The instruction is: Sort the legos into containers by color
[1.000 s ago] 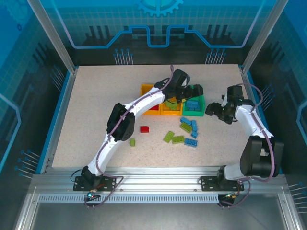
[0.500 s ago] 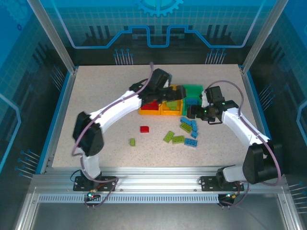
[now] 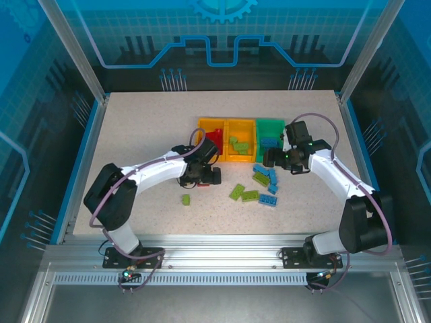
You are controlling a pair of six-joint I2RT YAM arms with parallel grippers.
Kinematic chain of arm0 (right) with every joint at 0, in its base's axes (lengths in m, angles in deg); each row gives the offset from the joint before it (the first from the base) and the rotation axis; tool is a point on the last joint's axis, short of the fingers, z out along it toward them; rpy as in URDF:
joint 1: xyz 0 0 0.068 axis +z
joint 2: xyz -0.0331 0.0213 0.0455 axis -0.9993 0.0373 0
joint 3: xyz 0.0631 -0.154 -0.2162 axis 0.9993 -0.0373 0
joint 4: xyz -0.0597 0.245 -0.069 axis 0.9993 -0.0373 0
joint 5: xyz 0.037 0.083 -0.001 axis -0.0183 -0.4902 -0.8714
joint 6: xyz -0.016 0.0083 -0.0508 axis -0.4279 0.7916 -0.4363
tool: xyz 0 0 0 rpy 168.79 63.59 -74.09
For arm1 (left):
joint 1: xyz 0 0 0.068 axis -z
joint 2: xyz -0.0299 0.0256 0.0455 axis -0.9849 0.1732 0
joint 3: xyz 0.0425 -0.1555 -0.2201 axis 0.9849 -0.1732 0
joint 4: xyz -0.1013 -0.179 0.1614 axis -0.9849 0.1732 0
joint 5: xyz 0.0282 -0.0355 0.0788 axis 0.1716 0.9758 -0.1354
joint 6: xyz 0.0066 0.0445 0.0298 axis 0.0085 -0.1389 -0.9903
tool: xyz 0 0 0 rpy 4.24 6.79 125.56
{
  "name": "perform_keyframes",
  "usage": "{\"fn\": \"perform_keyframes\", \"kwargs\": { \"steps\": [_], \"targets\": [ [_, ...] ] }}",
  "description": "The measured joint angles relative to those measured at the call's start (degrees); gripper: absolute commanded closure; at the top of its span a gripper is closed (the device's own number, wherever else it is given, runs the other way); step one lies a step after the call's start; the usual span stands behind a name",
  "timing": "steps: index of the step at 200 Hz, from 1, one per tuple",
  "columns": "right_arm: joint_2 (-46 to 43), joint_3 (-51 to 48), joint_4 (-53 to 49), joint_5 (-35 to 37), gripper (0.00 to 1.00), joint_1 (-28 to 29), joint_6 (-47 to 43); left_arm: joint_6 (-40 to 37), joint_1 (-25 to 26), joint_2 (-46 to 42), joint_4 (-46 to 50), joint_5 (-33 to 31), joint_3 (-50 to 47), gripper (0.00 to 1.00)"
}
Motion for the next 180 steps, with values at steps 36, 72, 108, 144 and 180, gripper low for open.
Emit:
{"fn": "perform_keyframes", "kwargs": {
  "steps": [36, 72, 108, 144, 180],
  "targets": [
    [-1.1, -0.8, -0.8, 1.1, 0.15, 0.0, 0.0, -0.3, -1.0, 4.3, -1.2, 0.0, 0.7, 0.05],
    [-1.6, -1.4, -1.4, 1.6, 0.15, -0.3, 0.0, -0.4, -2.3, 7.3, -2.3, 0.1, 1.6, 0.17],
    [-1.7, -2.0, -1.7, 2.2, 0.15, -0.6, -0.1, -0.7, -2.8, 9.8, -2.7, 0.3, 3.8, 0.25],
    [-2.4, -3.0, -1.9, 2.4, 0.15, -1.5, -0.5, -1.8, -2.9, 11.2, -2.4, 0.3, 5.5, 0.41],
    [-3.6, -5.6, -2.3, 2.6, 0.16, -1.6, -0.8, -1.7, -2.9, 11.3, -2.6, 0.3, 5.5, 0.51]
  ]
}}
